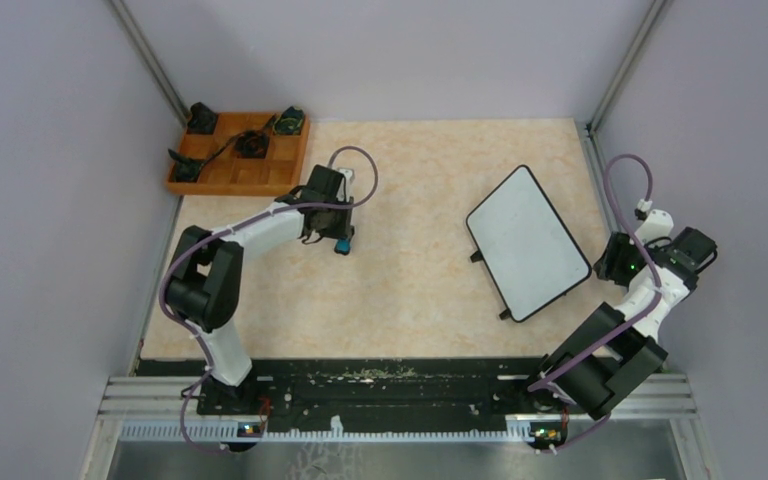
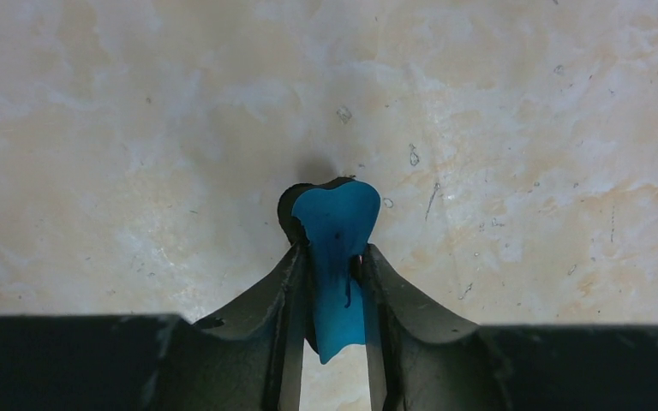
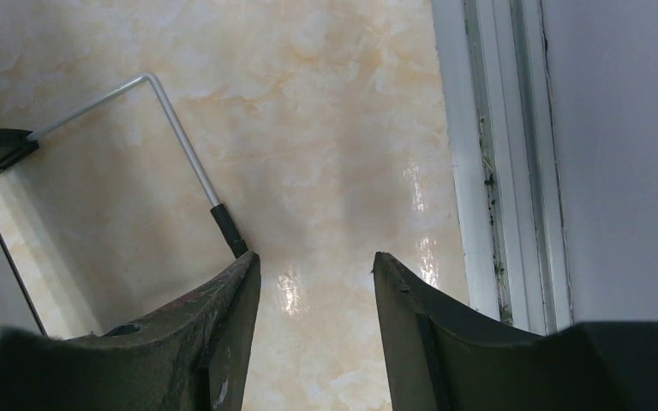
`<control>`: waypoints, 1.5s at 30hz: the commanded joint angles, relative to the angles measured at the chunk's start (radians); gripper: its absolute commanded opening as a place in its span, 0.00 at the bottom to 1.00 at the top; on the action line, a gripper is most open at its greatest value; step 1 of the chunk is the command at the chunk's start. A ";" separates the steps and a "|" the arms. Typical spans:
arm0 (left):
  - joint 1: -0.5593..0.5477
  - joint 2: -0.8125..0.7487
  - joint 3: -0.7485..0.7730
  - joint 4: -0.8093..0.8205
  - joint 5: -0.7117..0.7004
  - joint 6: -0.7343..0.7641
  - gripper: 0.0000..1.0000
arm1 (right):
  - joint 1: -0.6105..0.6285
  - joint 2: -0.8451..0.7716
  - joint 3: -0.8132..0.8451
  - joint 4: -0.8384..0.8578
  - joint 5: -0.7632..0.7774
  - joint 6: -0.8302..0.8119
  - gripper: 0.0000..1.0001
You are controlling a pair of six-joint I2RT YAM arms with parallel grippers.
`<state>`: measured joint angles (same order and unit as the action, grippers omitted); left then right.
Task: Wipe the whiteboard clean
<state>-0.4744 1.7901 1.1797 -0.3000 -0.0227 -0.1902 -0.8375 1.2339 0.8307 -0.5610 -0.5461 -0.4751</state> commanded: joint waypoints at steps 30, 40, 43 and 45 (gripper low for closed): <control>0.000 -0.061 -0.064 0.028 -0.048 -0.045 0.62 | 0.027 -0.004 -0.049 0.096 0.016 0.017 0.51; -0.005 -0.060 -0.076 0.036 -0.049 -0.043 0.72 | 0.028 -0.046 -0.058 0.100 -0.015 0.021 0.54; -0.013 -0.061 -0.075 0.028 -0.064 -0.043 0.76 | 0.027 -0.045 -0.058 0.095 -0.024 0.017 0.54; -0.020 -0.064 -0.078 0.024 -0.076 -0.044 0.77 | 0.027 -0.040 -0.060 0.093 -0.028 0.015 0.54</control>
<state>-0.4808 1.7500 1.1114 -0.2798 -0.0708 -0.2314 -0.8181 1.2167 0.7658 -0.4992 -0.5446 -0.4618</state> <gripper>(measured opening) 0.763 0.543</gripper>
